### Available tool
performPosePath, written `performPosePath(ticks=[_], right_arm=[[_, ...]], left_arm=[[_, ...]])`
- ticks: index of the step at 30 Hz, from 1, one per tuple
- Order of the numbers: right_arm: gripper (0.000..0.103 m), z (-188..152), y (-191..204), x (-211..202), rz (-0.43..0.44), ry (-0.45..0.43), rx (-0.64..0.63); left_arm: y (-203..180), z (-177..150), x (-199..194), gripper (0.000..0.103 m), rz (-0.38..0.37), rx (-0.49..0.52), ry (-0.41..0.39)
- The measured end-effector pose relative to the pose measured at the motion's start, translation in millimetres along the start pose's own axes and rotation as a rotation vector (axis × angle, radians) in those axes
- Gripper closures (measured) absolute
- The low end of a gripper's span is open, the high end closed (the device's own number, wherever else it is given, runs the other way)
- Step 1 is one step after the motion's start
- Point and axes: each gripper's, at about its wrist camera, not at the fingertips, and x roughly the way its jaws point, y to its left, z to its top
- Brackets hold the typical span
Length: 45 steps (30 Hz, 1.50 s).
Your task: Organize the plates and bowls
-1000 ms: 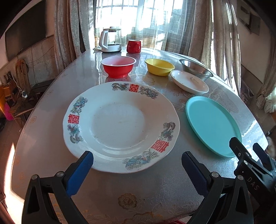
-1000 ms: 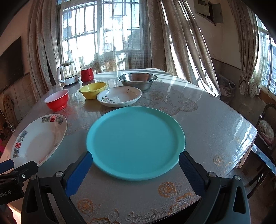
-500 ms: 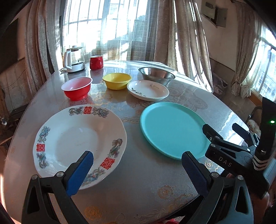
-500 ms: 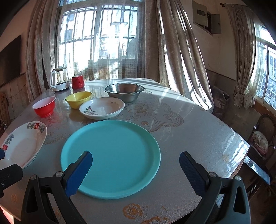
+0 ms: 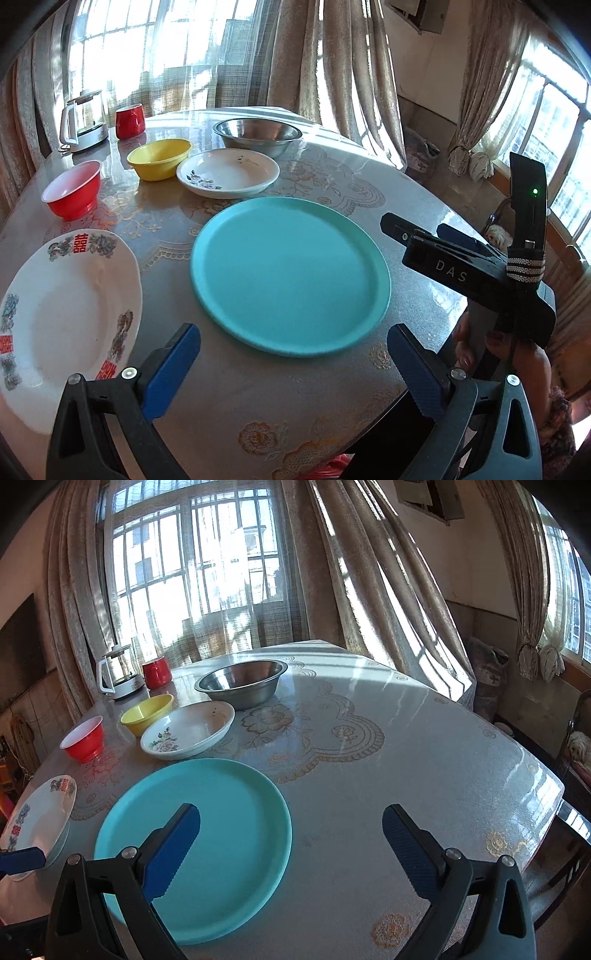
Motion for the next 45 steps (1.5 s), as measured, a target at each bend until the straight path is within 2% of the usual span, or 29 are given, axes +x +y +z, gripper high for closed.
performPosePath(ticks=[2, 6, 7, 9, 11, 12, 14, 16, 18, 19, 21, 24, 26, 31, 36, 39, 40, 42, 45], right_arm=[[0.008, 1, -4, 6, 0.003, 0.012, 0.003], [0.014, 0, -8, 17, 0.029, 0.043, -0.002], [0.019, 0, -6, 20, 0.043, 0.054, -0.007], [0.025, -1, -3, 25, 0.063, 0.074, -0.021], [0.030, -4, 0, 30, 0.070, 0.092, -0.034], [0.032, -6, 1, 32, 0.071, 0.099, -0.037], [0.044, -8, 2, 37, 0.082, 0.121, -0.037], [0.051, -10, 3, 44, 0.105, 0.150, -0.032], [0.057, -14, 3, 49, 0.127, 0.178, -0.020], [0.064, -15, 3, 51, 0.140, 0.186, -0.015], [0.067, -19, 4, 51, 0.133, 0.185, -0.012], [0.071, -20, 4, 50, 0.118, 0.183, -0.005], [0.075, -19, 3, 50, 0.120, 0.188, 0.008], [0.075, -18, 18, 51, 0.135, 0.201, -0.016], [0.078, -18, 38, 55, 0.160, 0.208, -0.039], [0.078, -19, 52, 56, 0.158, 0.209, -0.065], [0.078, -20, 58, 57, 0.151, 0.207, -0.078], [0.078, -20, 63, 58, 0.139, 0.205, -0.091], [0.080, -21, 64, 58, 0.125, 0.206, -0.088]], left_arm=[[1, -1, 8, 0.010, -0.016, -0.021, 0.008], [10, -4, 22, 0.021, 0.013, -0.080, 0.005], [13, -5, 27, 0.027, 0.012, -0.096, 0.008], [18, -7, 32, 0.034, 0.003, -0.124, 0.013], [21, -6, 32, 0.039, 0.029, -0.132, -0.016], [21, -5, 33, 0.045, 0.036, -0.122, -0.026], [21, -2, 37, 0.060, 0.076, -0.098, -0.024], [22, 0, 46, 0.082, 0.089, -0.089, 0.016], [27, 0, 52, 0.093, 0.103, -0.096, 0.021], [29, 1, 53, 0.096, 0.109, -0.102, 0.015], [34, 1, 54, 0.101, 0.107, -0.104, 0.009], [41, 2, 54, 0.103, 0.086, -0.110, 0.011], [46, 3, 53, 0.103, 0.109, -0.114, 0.008], [64, 3, 45, 0.103, 0.108, -0.142, 0.008], [62, 0, 38, 0.103, 0.113, -0.090, -0.010], [65, 2, 34, 0.103, 0.102, -0.101, -0.024], [65, 3, 33, 0.102, 0.107, -0.097, -0.033], [69, 3, 33, 0.103, 0.175, -0.100, -0.038], [80, 1, 28, 0.103, 0.138, -0.136, -0.040]])
